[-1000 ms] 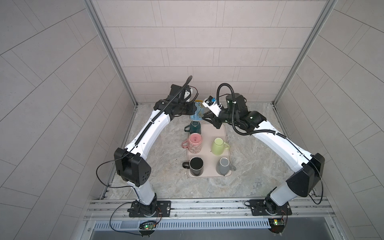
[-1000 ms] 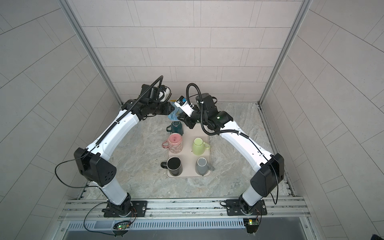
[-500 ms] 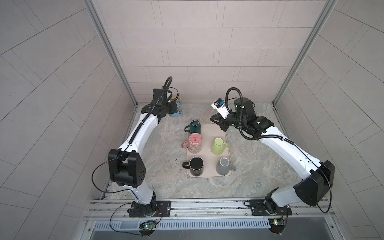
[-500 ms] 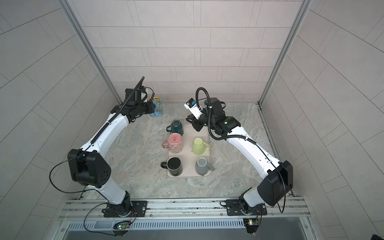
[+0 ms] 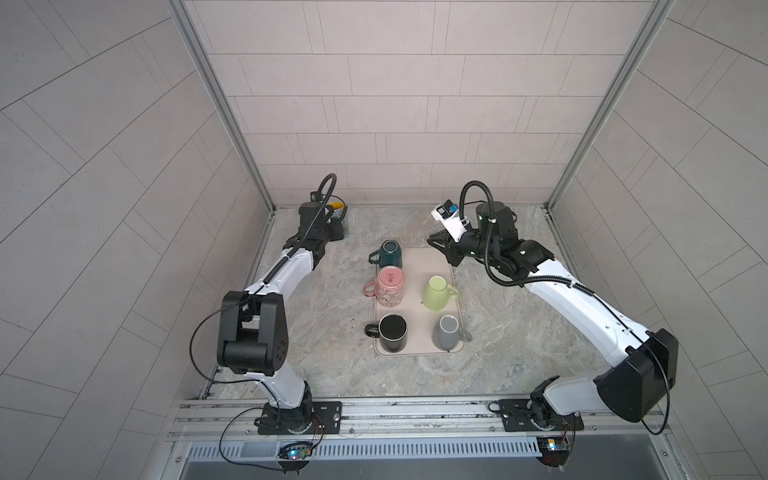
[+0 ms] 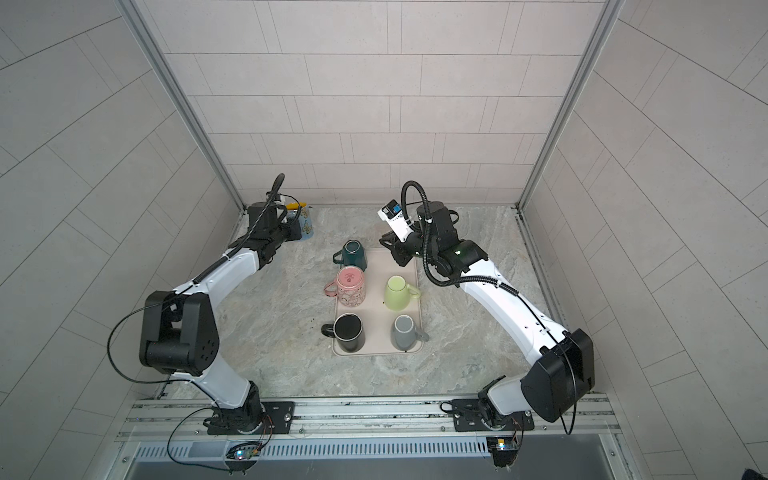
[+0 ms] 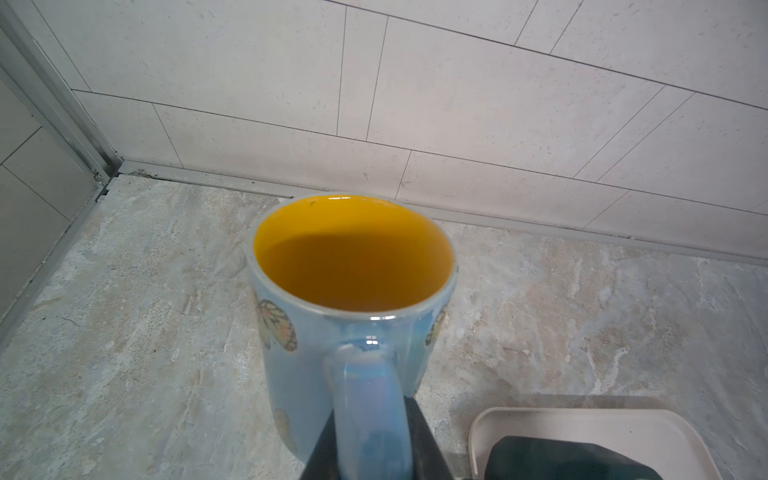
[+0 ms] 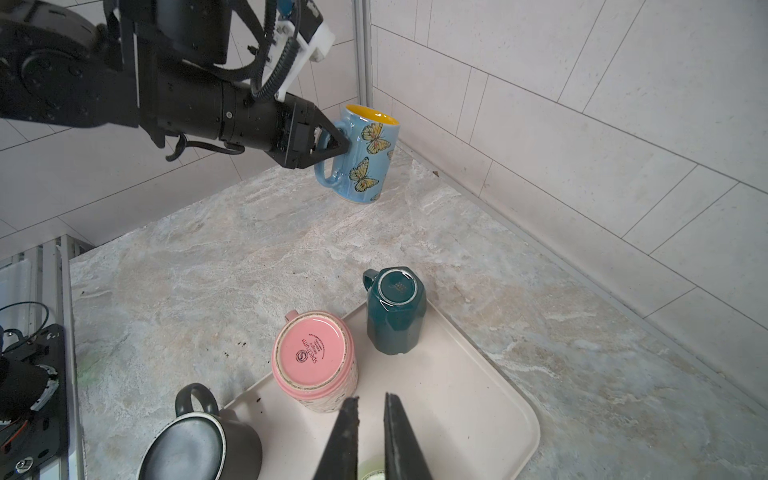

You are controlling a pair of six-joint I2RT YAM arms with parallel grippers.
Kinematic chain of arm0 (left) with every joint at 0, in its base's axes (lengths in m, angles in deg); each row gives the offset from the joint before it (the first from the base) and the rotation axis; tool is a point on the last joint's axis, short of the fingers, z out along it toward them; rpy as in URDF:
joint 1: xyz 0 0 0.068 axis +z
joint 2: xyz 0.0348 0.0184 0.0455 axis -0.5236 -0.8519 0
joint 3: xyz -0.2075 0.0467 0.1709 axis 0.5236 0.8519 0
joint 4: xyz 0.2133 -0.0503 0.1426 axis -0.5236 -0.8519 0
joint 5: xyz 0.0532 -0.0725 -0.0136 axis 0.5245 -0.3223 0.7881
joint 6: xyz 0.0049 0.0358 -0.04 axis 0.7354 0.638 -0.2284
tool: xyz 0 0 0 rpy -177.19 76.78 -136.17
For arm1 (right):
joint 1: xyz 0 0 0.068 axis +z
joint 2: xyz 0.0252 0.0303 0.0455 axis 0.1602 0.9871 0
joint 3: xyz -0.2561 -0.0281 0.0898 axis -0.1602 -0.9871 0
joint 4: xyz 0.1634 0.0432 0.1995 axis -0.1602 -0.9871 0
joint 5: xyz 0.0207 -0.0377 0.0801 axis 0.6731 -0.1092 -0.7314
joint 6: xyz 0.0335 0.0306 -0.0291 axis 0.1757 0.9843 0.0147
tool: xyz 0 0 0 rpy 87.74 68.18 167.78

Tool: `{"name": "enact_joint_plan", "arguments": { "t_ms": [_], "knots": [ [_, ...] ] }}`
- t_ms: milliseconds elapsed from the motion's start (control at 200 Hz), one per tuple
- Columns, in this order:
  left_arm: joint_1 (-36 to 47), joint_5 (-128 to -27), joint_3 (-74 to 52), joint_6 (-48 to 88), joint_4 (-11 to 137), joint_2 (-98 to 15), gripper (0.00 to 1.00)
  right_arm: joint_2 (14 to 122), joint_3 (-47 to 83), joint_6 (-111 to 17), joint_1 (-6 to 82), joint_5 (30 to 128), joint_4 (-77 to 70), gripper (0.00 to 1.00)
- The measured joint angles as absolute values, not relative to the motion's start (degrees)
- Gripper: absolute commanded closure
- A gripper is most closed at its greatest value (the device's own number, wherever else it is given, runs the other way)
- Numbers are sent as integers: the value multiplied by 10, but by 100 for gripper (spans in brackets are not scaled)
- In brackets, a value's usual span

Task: Turn the mug right side up
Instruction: 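Open the right gripper and carry the blue mug away with the left gripper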

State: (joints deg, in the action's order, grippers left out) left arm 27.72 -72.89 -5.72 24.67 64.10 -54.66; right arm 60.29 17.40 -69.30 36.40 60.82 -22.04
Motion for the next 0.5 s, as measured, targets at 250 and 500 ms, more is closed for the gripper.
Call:
{"name": "enact_joint_plan", "arguments": {
  "t_ms": [250, 500],
  "knots": [
    [289, -724, -10, 240, 772, -585, 100, 591, 155, -685, 359, 609, -215, 87],
    [295, -724, 11, 224, 860, -636, 100, 587, 149, -672, 354, 608, -210, 87]
  ]
}}
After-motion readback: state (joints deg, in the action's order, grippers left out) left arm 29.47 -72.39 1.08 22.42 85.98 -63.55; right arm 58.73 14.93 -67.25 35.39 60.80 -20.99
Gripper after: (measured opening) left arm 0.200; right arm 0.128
